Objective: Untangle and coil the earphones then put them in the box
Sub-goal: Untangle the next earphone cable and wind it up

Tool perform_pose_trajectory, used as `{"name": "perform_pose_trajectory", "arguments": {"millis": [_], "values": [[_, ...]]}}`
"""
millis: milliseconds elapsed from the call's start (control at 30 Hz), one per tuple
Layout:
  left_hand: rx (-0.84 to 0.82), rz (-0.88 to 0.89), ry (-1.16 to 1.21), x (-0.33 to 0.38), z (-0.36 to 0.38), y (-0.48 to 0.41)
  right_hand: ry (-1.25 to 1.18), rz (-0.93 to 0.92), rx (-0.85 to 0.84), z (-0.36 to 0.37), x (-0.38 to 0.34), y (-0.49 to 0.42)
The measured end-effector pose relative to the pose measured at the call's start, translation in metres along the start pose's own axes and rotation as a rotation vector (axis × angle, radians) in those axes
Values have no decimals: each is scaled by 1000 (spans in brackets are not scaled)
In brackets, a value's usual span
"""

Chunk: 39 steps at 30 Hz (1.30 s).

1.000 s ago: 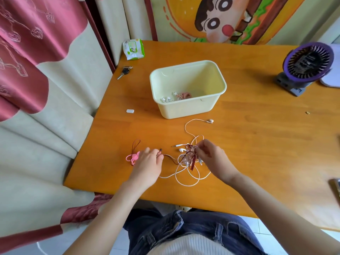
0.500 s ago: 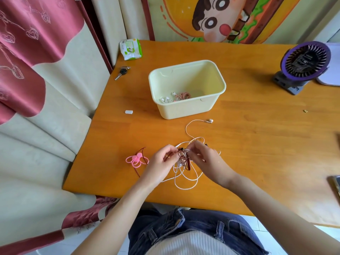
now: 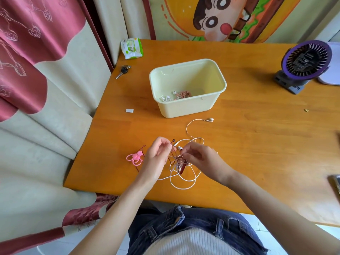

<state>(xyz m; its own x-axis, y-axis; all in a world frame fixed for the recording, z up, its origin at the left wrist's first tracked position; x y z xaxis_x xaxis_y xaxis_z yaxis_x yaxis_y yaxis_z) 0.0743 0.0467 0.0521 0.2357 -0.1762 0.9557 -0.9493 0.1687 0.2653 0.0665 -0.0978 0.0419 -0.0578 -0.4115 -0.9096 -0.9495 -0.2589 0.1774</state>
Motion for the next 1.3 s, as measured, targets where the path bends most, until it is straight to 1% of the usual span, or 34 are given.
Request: {"name": "perform_pose_trajectory", "arguments": {"millis": [67,133,233,300,333,467,567,733,800,867,967,1167,1300], "values": [[57,-34,86,-2,-5,-2,-31,16,21,-2,2,0],[136,-51,43,-6,-14,-5,-82,50,48,-5,6,0],[242,-50,-218,-17,-27,-10,-99,75,58,-7,10,0],[263,-22,-404,-15,-30,-8,-102,73,60,-7,11,0],[254,-4,-437,-11,-27,-6,-104,73,63,-7,11,0],[160,102,-433,3,-9,3,-129,65,62,-5,8,0],[139,144,-441,3,2,5,-153,49,59,-3,5,0],[251,245,-494,4,3,10,-145,56,69,-4,4,0],[244,234,-547,4,2,9,-159,67,86,-6,3,0],[175,221,-585,1,4,8,-179,89,116,-8,4,-1],[77,168,-560,-5,11,9,-221,116,150,-9,4,-2],[116,95,-480,-9,11,3,-239,117,124,-7,0,-3],[74,92,-505,-11,11,0,-219,125,133,-7,1,-1]]}}
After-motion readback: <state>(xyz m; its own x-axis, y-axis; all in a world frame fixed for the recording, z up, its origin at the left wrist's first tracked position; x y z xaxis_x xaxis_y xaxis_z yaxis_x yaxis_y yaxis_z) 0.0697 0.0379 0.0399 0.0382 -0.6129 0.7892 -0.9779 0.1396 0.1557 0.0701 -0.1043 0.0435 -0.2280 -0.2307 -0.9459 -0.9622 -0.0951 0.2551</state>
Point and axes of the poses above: each hand's wrist, its own y-axis away from the middle knuckle, its own z-axis out of the palm, x = y × z, the point moved 5 cm from there along -y, towards the middle knuckle, and after that the axes turned 1 degree about x, right-handed, at the moved point
